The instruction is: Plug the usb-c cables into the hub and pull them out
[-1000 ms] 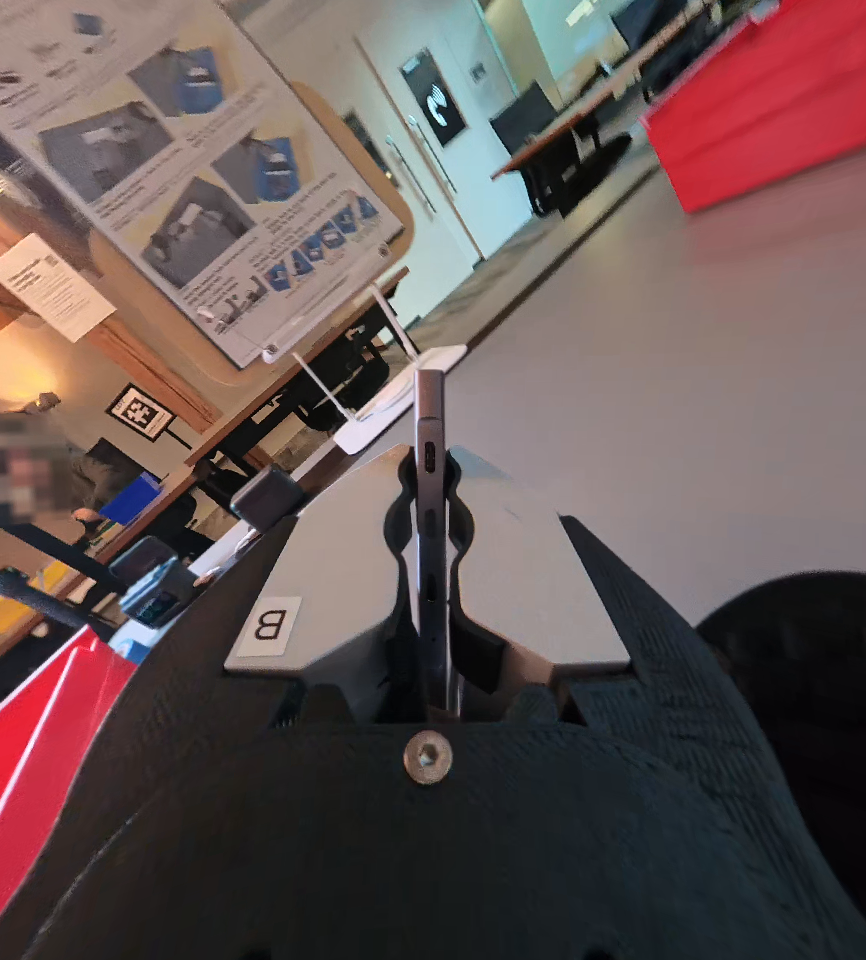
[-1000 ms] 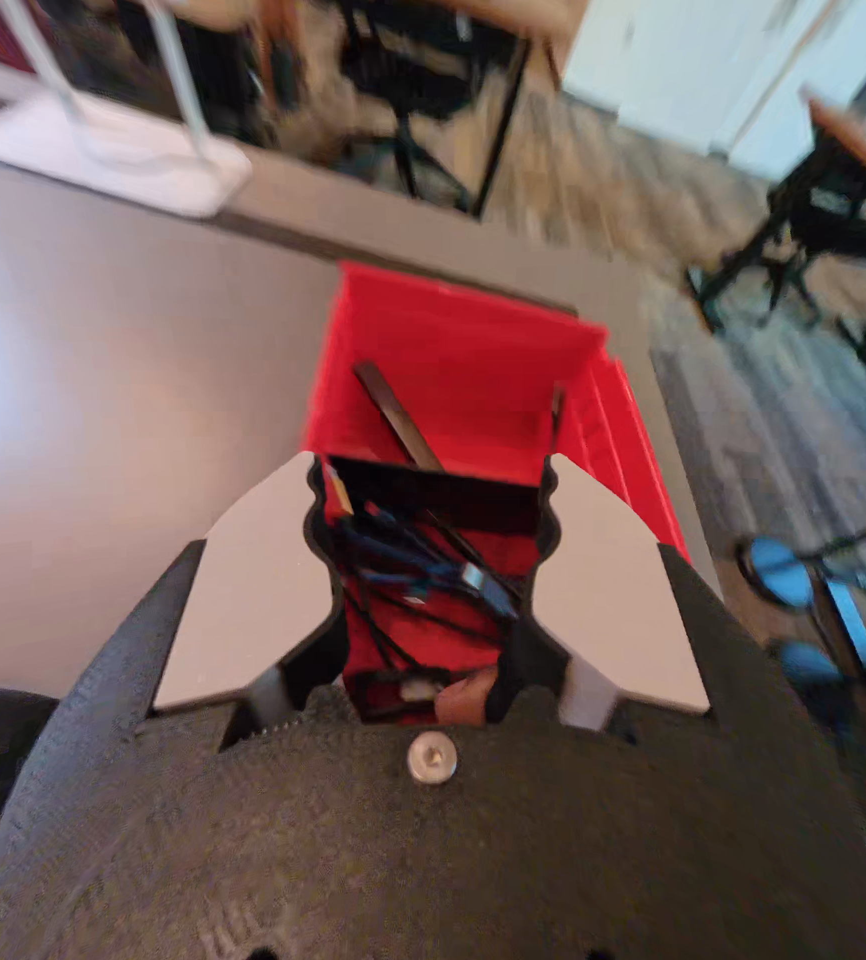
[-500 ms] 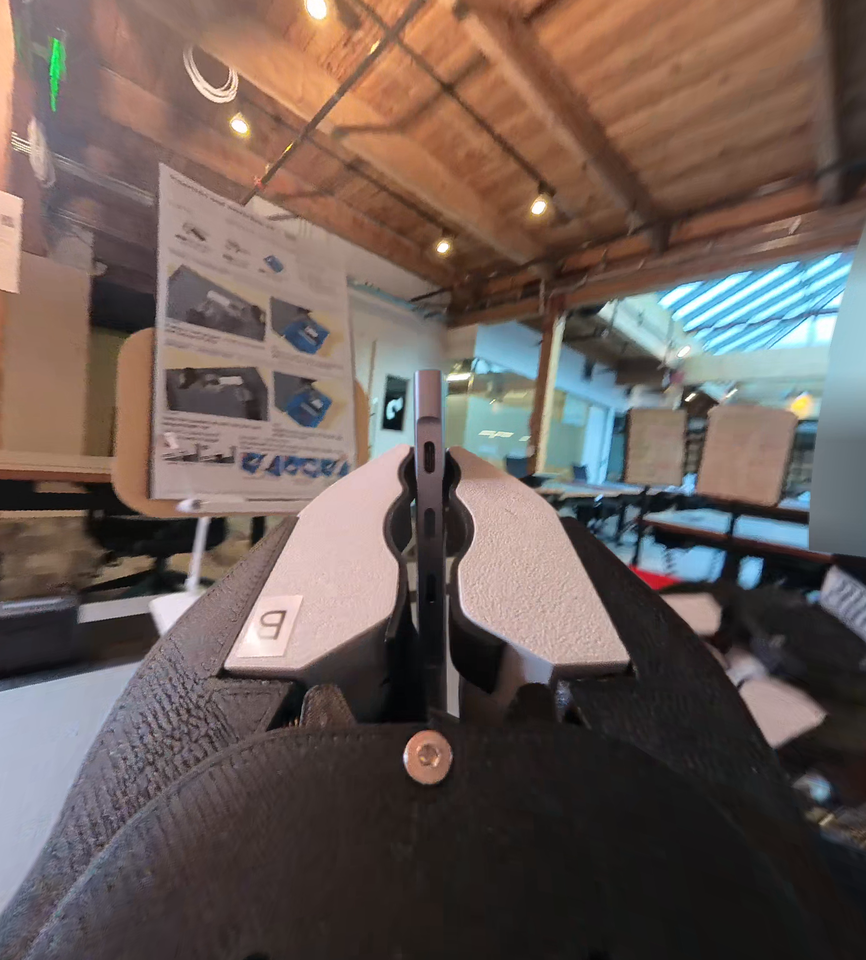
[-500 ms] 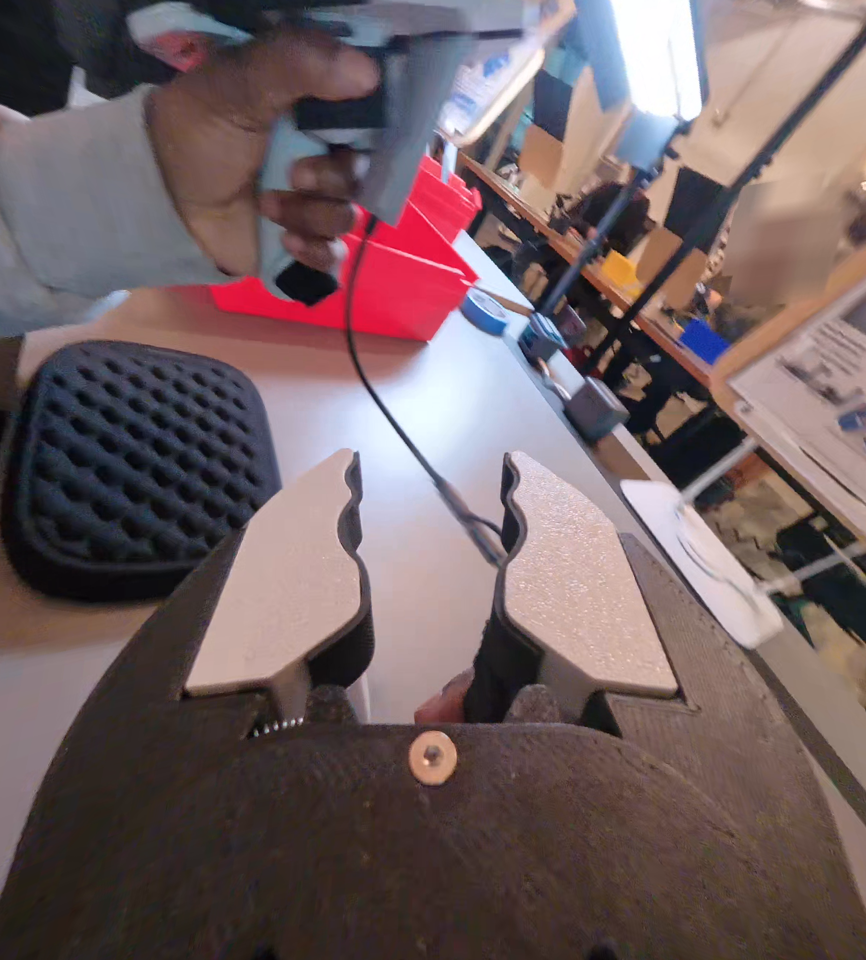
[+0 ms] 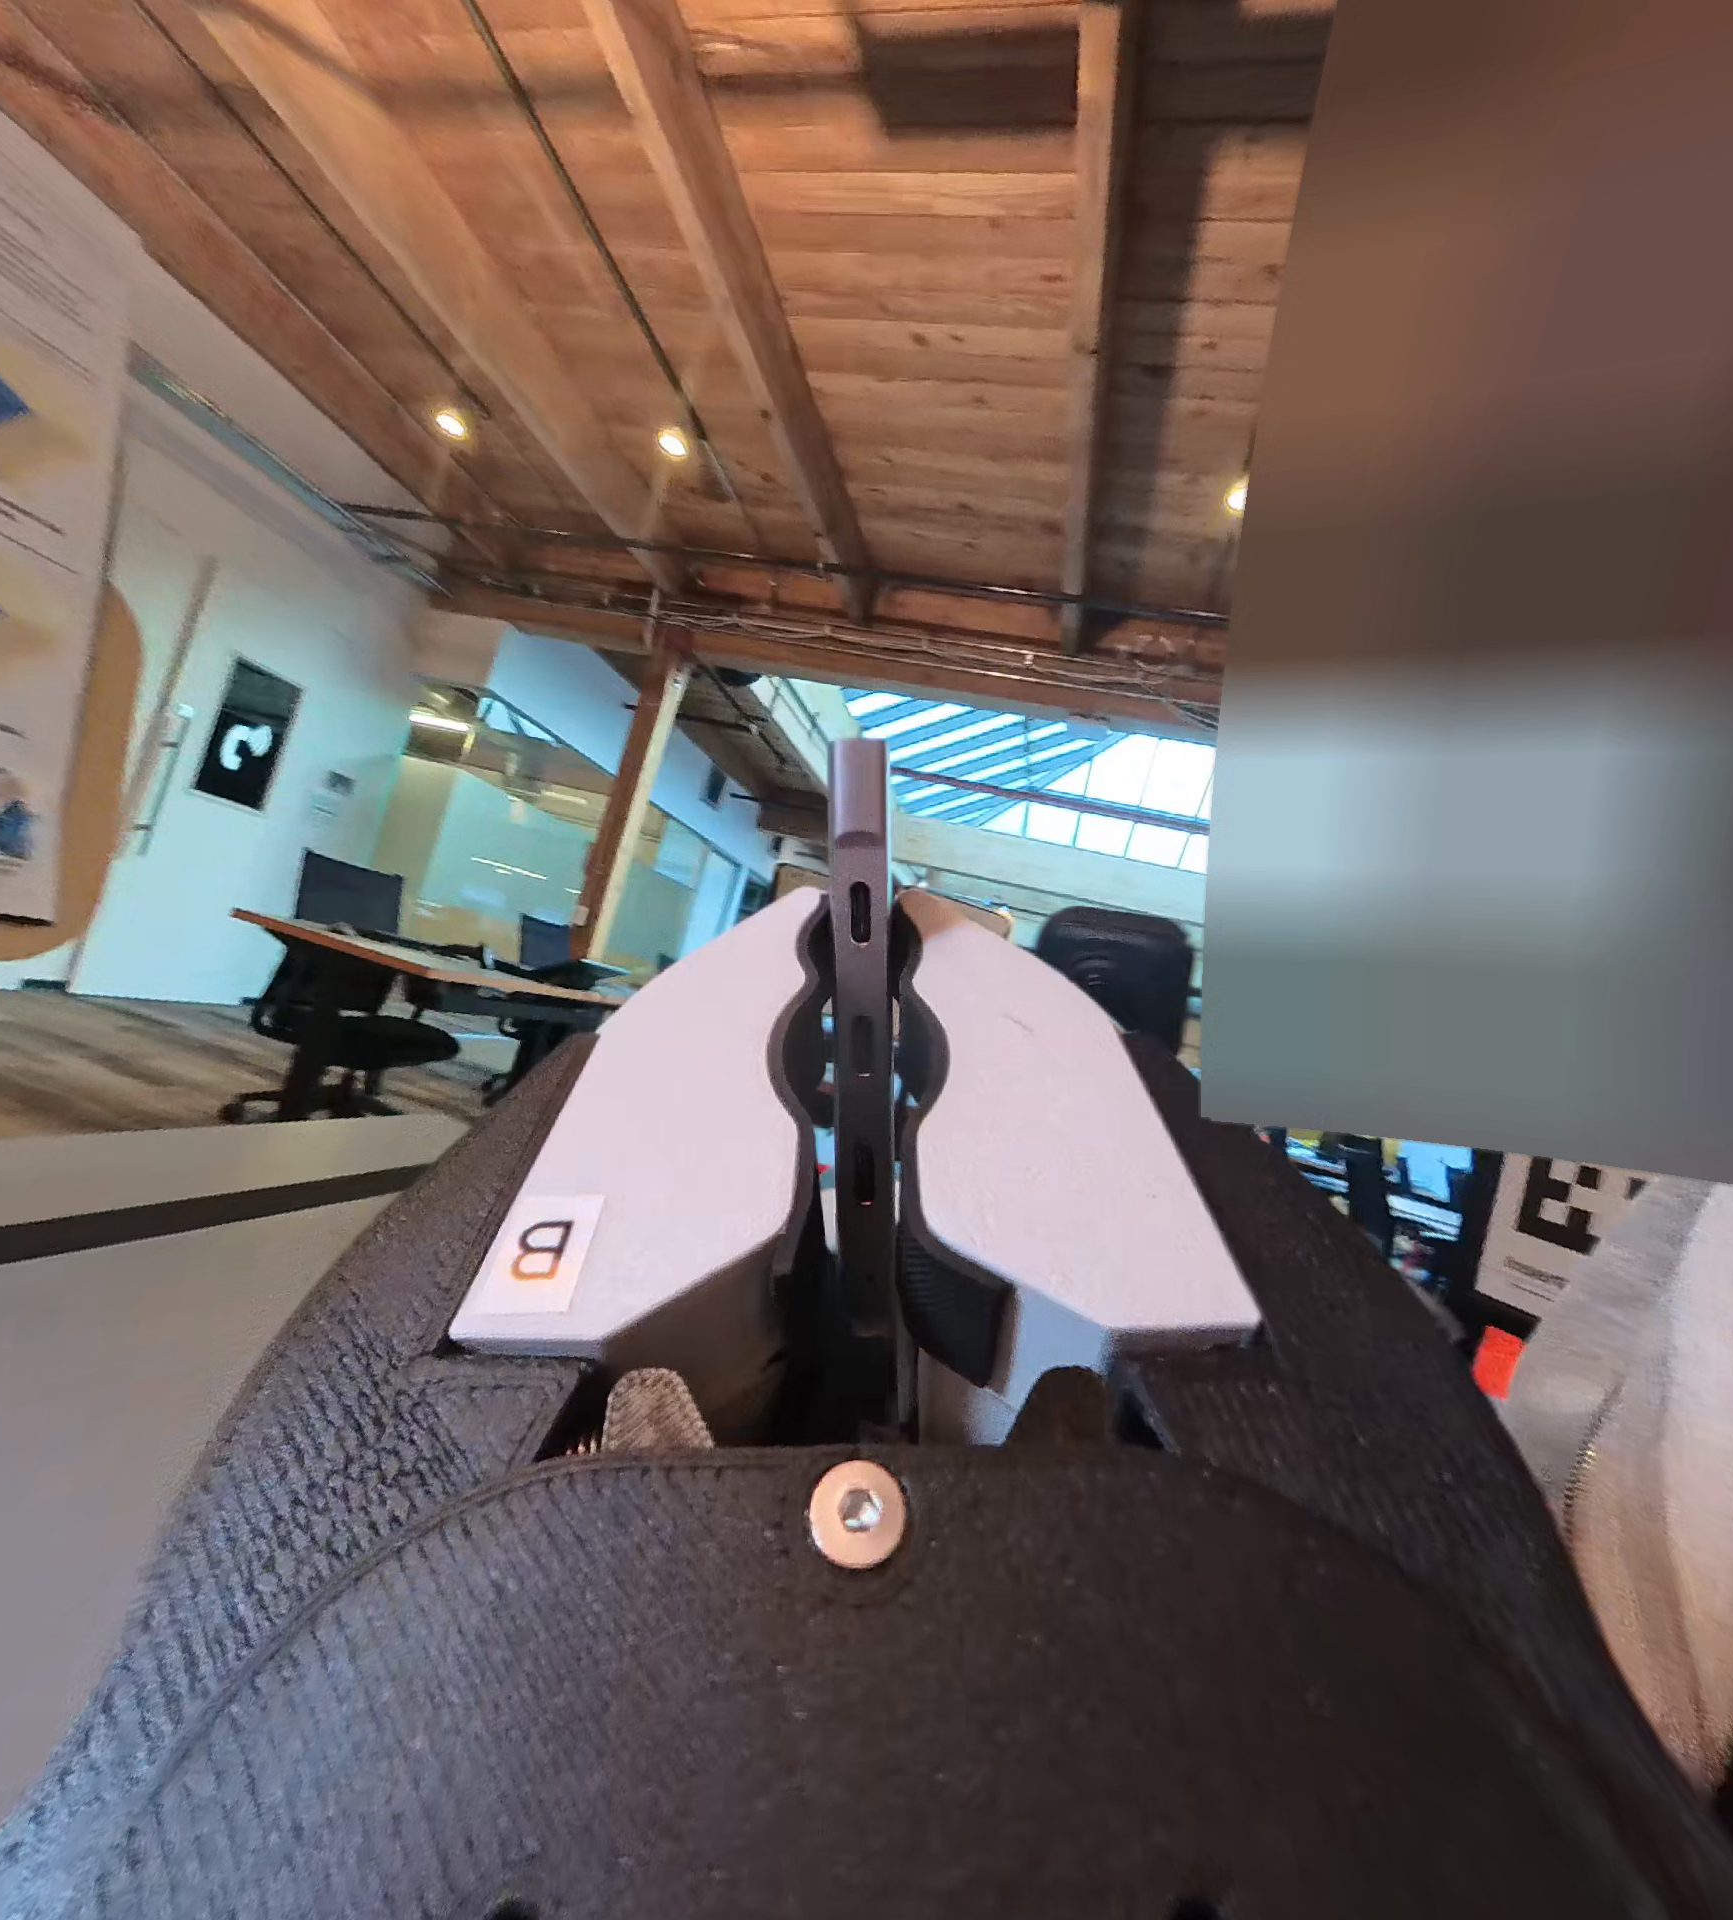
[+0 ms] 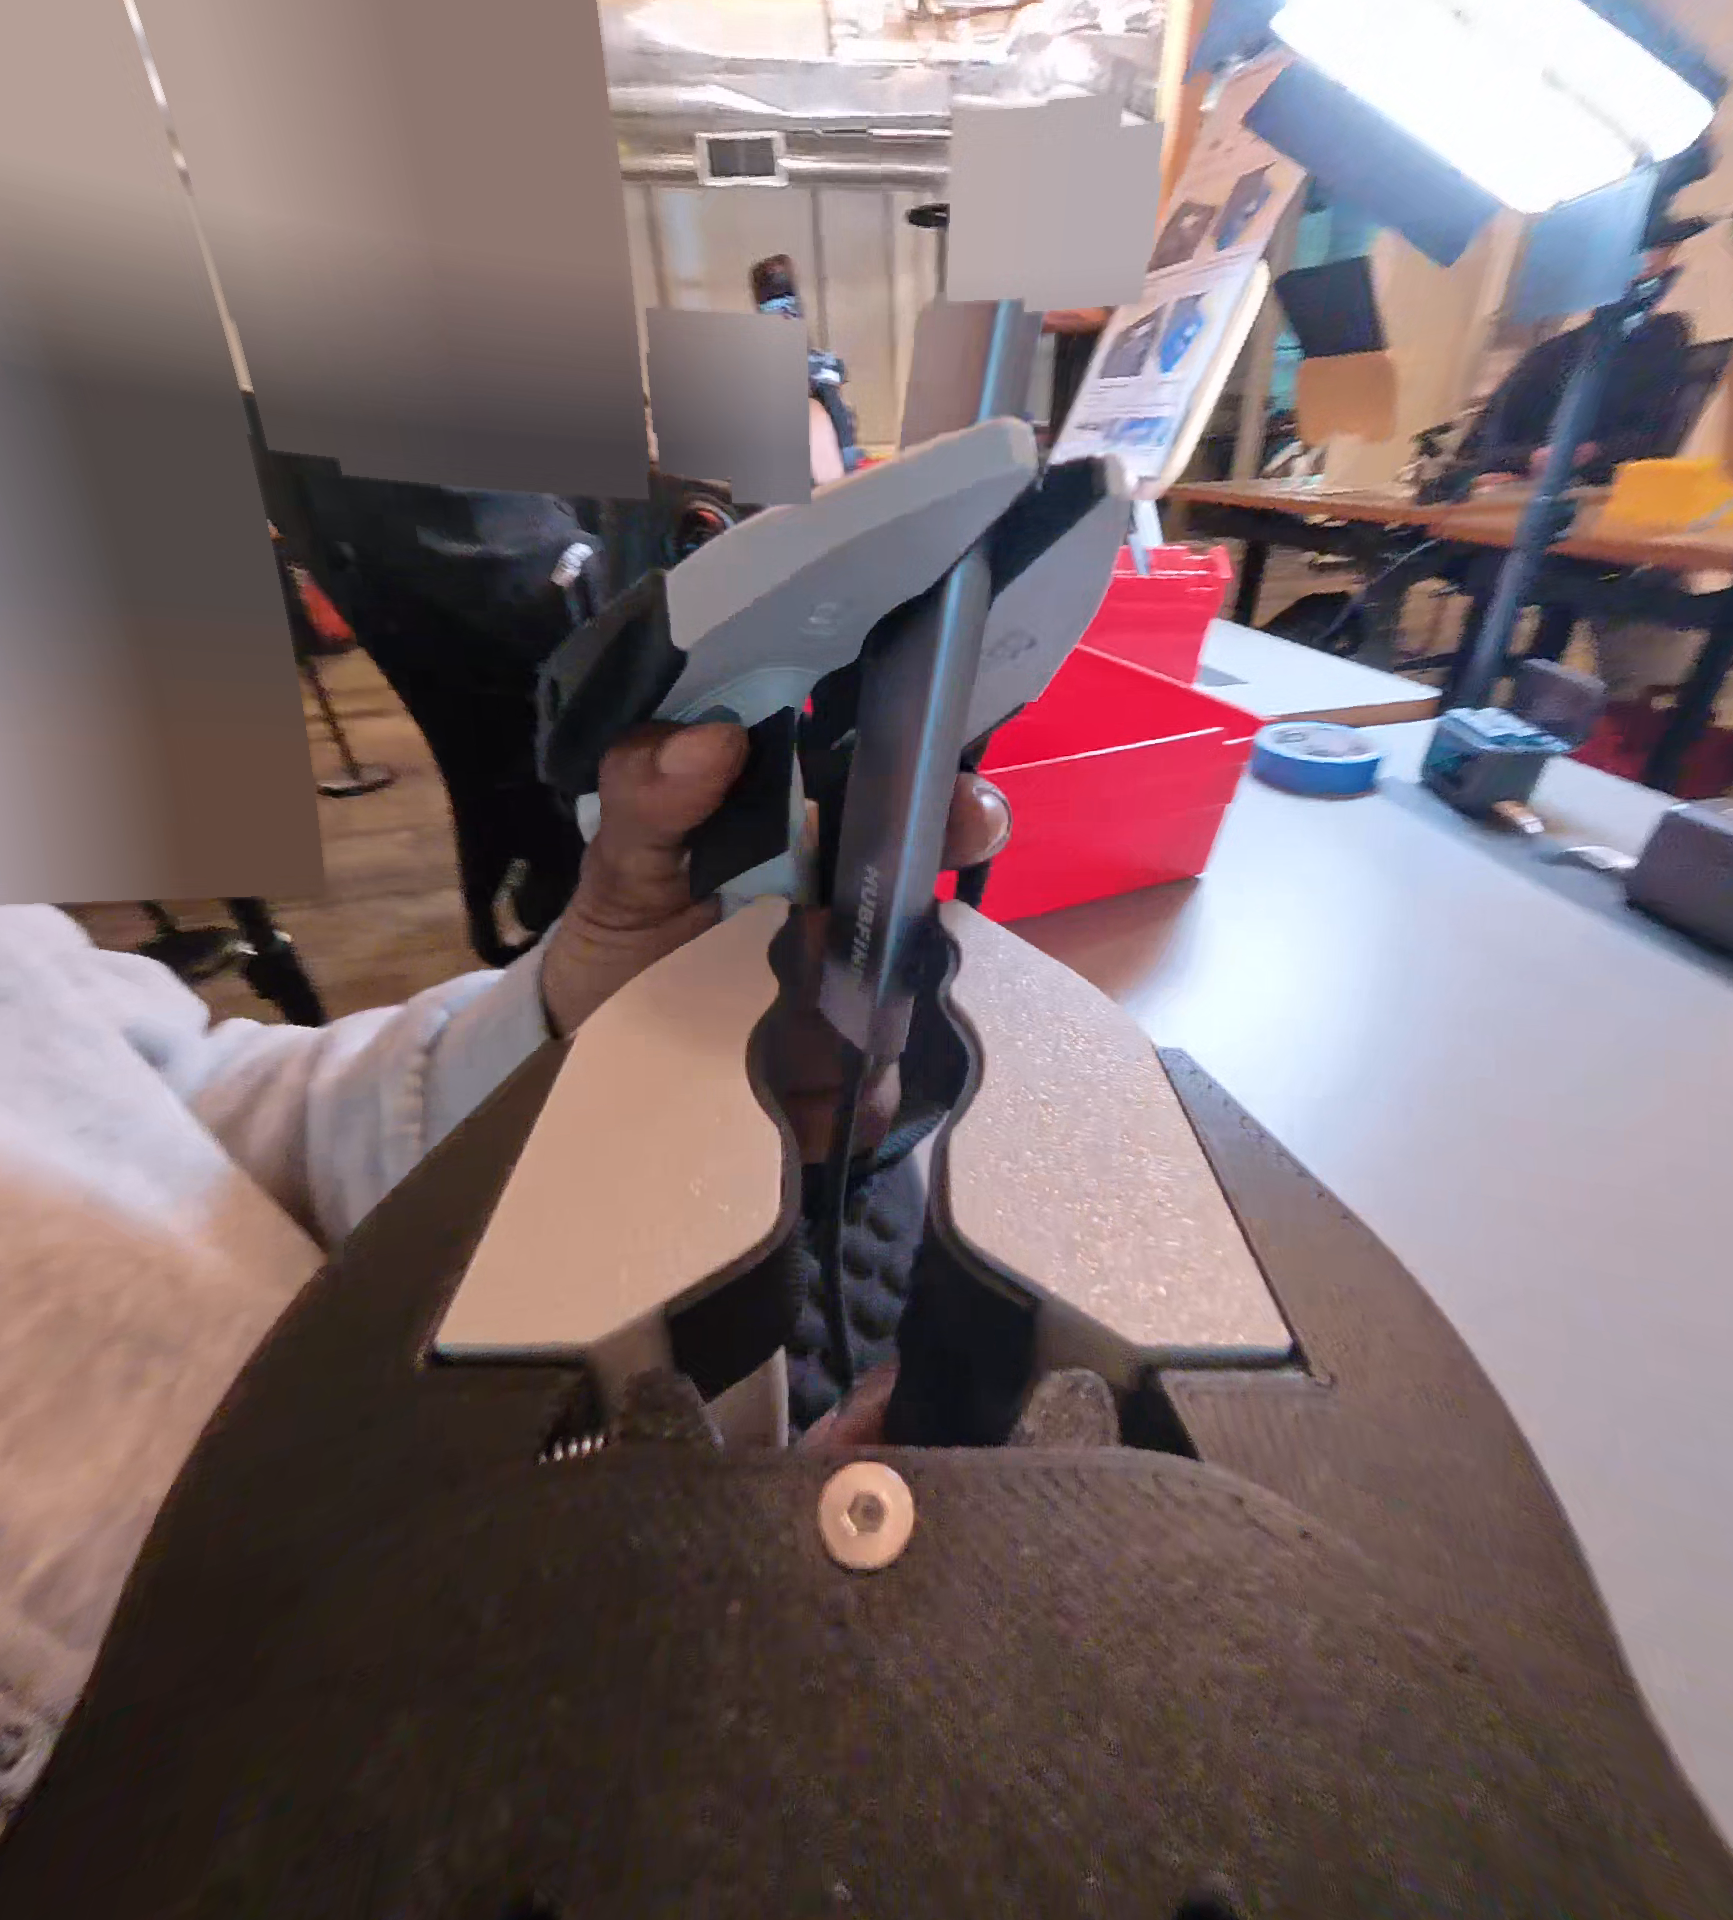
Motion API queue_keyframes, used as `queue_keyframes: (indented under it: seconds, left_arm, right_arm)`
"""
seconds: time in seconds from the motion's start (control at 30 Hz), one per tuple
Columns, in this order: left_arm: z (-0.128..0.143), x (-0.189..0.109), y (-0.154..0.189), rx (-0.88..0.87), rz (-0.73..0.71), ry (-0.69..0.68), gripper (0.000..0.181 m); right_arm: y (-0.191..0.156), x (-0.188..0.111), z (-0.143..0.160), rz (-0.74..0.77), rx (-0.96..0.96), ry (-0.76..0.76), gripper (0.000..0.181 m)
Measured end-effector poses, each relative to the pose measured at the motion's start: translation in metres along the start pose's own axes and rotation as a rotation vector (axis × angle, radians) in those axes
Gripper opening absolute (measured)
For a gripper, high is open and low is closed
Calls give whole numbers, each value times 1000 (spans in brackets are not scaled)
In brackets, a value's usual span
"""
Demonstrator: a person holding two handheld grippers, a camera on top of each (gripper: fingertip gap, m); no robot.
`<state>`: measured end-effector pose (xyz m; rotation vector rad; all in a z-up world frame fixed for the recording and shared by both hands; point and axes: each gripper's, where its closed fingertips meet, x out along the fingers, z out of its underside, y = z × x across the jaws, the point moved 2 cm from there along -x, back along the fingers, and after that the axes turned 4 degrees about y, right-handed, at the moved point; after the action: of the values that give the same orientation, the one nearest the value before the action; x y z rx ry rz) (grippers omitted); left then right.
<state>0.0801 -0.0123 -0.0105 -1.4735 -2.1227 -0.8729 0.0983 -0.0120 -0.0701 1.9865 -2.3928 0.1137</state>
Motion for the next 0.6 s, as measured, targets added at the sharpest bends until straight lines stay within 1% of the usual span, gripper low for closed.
queue_keyframes:
  seconds: [0.03, 0.1, 0.17, 0.2, 0.3, 0.37, 0.43, 0.53, 0.57, 0.6]
  left_arm:
    - [1, 0, 2, -17, 19, 5, 9]
    - [2, 1, 6, -31, 51, -2, 9]
    - [5, 1, 5, 4, 40, -19, 13]
    - [5, 0, 2, 25, 18, -26, 16]
    - [6, -9, -15, 99, -92, -48, 39]
    - [9, -18, -31, 178, -184, -72, 55]
    - [15, -30, -46, 250, -270, -99, 63]
    - [26, -45, -60, 319, -343, -124, 66]
    - [30, -50, -64, 336, -362, -129, 66]
    - [34, -54, -67, 349, -378, -135, 65]
  right_arm:
    - [0, -2, -1, -21, 26, 16, 15]
    - [2, -8, -2, -45, 60, 40, 10]
    - [7, -16, -2, -28, 53, 40, 8]
    - [11, -22, -2, 3, 29, 36, 8]
    - [29, -45, -14, 98, -48, 40, 8]
    - [44, -66, -32, 175, -124, 59, 9]
    - [58, -89, -62, 221, -206, 107, 9]
    - [72, -121, -114, 215, -295, 191, 9]
    - [78, -130, -129, 204, -324, 197, 9]
    - [86, -138, -139, 185, -349, 171, 9]
